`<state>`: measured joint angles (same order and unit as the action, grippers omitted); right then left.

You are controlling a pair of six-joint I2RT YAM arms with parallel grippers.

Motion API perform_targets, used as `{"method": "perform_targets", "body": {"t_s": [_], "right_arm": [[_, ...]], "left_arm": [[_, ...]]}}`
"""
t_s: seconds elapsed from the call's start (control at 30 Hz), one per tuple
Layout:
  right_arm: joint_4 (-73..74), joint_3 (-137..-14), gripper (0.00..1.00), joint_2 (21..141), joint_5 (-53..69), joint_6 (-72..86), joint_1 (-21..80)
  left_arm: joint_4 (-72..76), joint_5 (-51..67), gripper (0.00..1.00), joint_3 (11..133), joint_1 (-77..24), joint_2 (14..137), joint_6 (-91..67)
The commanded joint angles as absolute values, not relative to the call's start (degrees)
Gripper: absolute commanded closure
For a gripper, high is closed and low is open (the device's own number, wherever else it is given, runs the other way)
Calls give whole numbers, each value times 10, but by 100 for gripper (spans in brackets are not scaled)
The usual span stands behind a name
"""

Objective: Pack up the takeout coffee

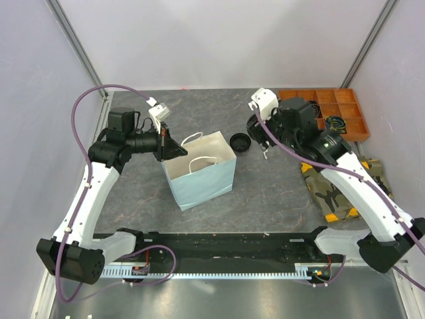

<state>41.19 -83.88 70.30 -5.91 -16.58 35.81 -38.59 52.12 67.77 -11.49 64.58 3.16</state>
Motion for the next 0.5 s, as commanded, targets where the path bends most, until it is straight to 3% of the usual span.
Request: {"method": "perform_targets", "body": {"t_s": [0.0,0.13,0.47], "right_arm": [[453,-808,76,738,-82,-103,319],[447,-746,78,780,45,-87,273],[287,-657,76,824,95,-104,238]], "left_arm": [[-359,514,98,688,-115,643,21],[-359,518,98,697,-115,655,27],[-348,516,98,687,-115,654,14]]}}
